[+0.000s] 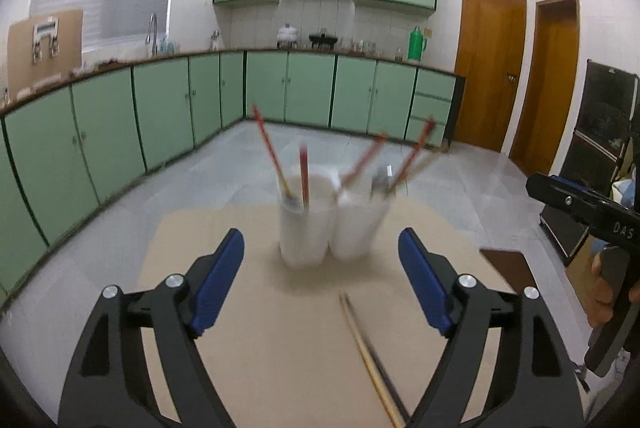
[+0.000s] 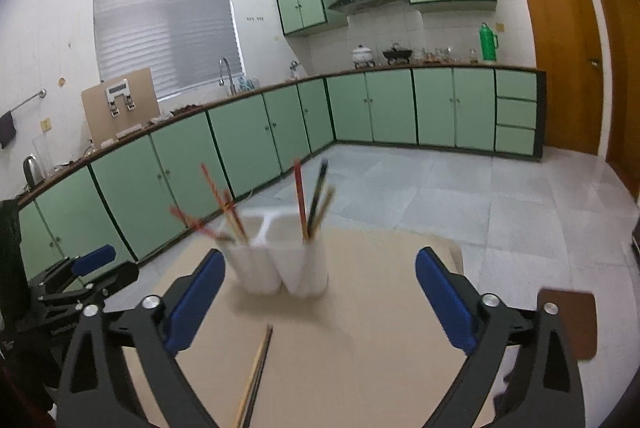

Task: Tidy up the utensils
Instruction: 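Open both tools to release the chopsticks and move back to the table, then grasp the remaining black chopstick with the right tool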

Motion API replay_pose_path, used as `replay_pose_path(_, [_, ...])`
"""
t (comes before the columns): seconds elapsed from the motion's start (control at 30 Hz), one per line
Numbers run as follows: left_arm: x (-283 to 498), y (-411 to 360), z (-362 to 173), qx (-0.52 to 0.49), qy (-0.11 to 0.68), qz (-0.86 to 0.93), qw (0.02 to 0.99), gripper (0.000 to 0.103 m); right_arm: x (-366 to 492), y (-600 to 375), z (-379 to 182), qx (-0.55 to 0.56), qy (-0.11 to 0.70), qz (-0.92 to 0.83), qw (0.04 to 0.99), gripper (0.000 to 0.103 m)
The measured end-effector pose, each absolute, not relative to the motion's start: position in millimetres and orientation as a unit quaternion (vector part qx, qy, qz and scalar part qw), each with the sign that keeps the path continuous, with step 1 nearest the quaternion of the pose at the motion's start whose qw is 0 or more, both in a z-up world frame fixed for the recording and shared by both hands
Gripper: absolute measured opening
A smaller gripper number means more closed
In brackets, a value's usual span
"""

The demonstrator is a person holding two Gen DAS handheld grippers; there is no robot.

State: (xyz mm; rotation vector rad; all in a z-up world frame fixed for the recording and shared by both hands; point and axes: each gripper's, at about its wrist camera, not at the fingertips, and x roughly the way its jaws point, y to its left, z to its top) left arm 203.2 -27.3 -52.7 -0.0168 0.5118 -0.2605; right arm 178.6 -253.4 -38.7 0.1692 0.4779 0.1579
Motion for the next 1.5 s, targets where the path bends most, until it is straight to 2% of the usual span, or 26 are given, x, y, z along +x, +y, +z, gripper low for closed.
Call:
replay_pose_path(0.33, [152.1, -5.3, -139.3, -0.003, 0.349, -0.096, 0.932, 0.079, 126.1, -220.6, -116.5, 0.079, 0.317, 0.080, 0.942, 0.095])
replay_pose_path(0.67, [122.9, 19.5, -182.9, 0.010, 0.397, -0.070, 0.915, 0.079, 95.9, -182.8, -172.6, 0.058, 0.379, 0.090, 0.919, 0.094])
replay_pose_path(0.97, [110.2, 25.3, -189.4, 0.013, 0.405, -0.067, 0.912, 0.079, 87.0, -155.2, -189.4, 0.023, 0.402, 0.104, 0.909, 0.067])
replay_pose_path(1.03, [110.1, 23.9, -188.0, 0.012, 0.404, -0.067, 0.912, 0.079, 88.5, -150.8, -191.8, 0.017, 0.409, 0.109, 0.906, 0.056])
replay_pose_path(1.27, [109.7, 26.3, -187.8, 0.005, 0.403, -0.067, 0.913, 0.080, 90.6, -140.3, -195.8, -0.002, 0.413, 0.092, 0.906, 0.049])
replay_pose_path(1.4, [109.4, 23.7, -187.8, 0.005, 0.402, -0.069, 0.913, 0.080, 91.6, -133.4, -196.4, -0.012, 0.413, 0.087, 0.907, 0.041])
replay_pose_path(1.5, [108.7, 22.2, -188.4, 0.007, 0.403, -0.071, 0.913, 0.080, 90.8, -130.4, -196.4, -0.016, 0.411, 0.093, 0.907, 0.031])
